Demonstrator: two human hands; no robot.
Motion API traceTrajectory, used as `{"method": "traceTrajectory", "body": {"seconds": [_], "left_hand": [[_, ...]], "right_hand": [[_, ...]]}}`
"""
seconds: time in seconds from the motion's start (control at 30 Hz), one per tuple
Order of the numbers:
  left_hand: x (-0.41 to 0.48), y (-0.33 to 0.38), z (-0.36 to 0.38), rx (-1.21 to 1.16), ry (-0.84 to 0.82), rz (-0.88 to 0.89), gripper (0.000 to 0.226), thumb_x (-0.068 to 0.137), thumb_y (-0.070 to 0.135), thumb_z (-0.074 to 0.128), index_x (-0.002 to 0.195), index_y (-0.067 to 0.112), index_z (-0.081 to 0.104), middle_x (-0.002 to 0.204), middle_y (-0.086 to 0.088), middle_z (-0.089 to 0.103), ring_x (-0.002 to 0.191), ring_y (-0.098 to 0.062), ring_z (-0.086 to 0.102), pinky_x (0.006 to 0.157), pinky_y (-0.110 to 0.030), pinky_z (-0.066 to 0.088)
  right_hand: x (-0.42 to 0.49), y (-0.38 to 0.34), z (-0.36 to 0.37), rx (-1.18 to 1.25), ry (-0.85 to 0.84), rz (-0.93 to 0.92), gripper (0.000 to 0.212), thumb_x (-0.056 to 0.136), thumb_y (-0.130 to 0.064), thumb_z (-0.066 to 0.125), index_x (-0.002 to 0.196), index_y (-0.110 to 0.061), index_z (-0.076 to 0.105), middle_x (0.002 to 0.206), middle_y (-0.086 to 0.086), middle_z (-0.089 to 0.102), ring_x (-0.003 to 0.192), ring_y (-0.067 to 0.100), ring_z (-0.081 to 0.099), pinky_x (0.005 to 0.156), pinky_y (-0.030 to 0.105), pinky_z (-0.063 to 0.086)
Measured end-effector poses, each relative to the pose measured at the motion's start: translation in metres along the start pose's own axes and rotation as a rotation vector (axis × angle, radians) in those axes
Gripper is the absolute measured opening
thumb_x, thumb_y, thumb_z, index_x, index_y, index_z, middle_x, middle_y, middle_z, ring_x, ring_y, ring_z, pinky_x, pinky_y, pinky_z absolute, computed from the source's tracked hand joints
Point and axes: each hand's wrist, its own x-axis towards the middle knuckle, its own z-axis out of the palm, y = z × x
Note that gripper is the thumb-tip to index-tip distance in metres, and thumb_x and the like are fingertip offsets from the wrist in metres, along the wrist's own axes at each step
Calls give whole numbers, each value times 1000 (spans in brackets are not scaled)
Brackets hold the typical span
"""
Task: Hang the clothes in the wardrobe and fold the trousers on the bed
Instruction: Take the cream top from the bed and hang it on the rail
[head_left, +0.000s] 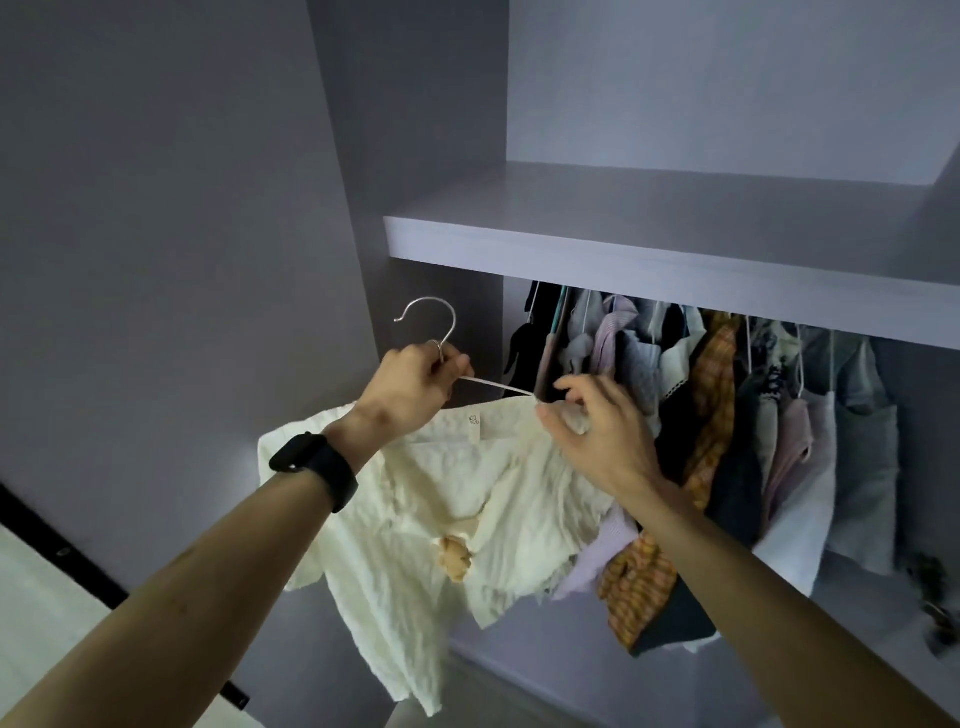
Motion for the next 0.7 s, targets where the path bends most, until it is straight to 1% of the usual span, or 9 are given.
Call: {"method": "traceTrajectory", "body": {"seconds": [0.1, 0.2, 0.27, 0.33, 0.4, 0.5, 0.57, 0.63, 0.7], "left_hand": [[1, 3, 2, 6, -10, 12, 25, 103, 34, 52, 87, 28, 70, 62, 9, 62, 61, -1, 60, 58, -6, 39], [1, 3, 5, 45, -35, 34, 24, 103, 35, 52, 88, 28, 70, 63, 9, 63, 63, -6, 62, 59, -10, 42], [1, -1, 5, 96, -40, 30, 23, 103, 35, 52, 89, 27, 69, 66, 4, 65, 64, -10, 62, 64, -20, 47], [-1, -6, 4, 128, -42, 27, 22, 103, 35, 52, 89, 29, 68, 66, 4, 65, 65, -9, 62, 64, -23, 45], [-4, -12, 5, 136, -79, 18, 20, 102, 35, 53, 89, 30, 67, 67, 5, 65, 66, -7, 61, 64, -22, 44], [-9, -13, 10, 148, -147, 32, 21, 102, 38, 53, 88, 32, 68, 67, 5, 65, 64, -2, 59, 61, -16, 39], [-7, -7, 7, 90, -136, 34, 23, 102, 37, 54, 90, 29, 71, 67, 6, 65, 64, 2, 58, 58, -10, 39], [-4, -1, 3, 4, -99, 31, 23, 102, 33, 55, 91, 24, 72, 66, 9, 65, 62, 4, 58, 59, -8, 40], [-1, 4, -3, -40, -71, 23, 23, 102, 33, 56, 90, 23, 72, 64, 9, 65, 60, 2, 58, 59, -9, 41]], "right_hand": [[-5, -3, 10, -227, -95, -28, 47, 77, -58, 78, 96, -17, 64, 98, 3, 58, 90, 34, 66, 68, 43, 57], [1, 0, 13, -284, -71, -106, 29, 85, -39, 77, 86, -13, 66, 90, 4, 58, 72, 33, 65, 74, 54, 57], [8, 1, 13, -235, -172, -154, 17, 93, -32, 70, 91, -15, 72, 95, 1, 61, 77, 32, 66, 85, 60, 53], [14, 3, 9, -185, -273, -146, 15, 96, -28, 65, 95, -17, 75, 99, -2, 63, 85, 30, 68, 92, 58, 50], [21, 4, 1, -115, -286, -114, 13, 96, -23, 65, 93, -16, 75, 96, -4, 62, 88, 29, 67, 90, 50, 50], [40, -4, -12, 62, -165, -105, 11, 95, -21, 66, 96, -15, 75, 94, -6, 63, 87, 20, 65, 81, 37, 52], [51, -8, -13, 93, -160, -81, 17, 97, -30, 63, 99, -21, 76, 98, -6, 68, 90, 17, 65, 80, 34, 52], [50, -2, -11, 44, -278, 50, 28, 99, -42, 56, 91, -24, 75, 86, -7, 70, 84, 18, 66, 77, 37, 54], [31, 14, -12, 84, -347, 203, 40, 99, -50, 51, 72, -22, 62, 62, -10, 59, 70, 16, 60, 72, 36, 52]]}}
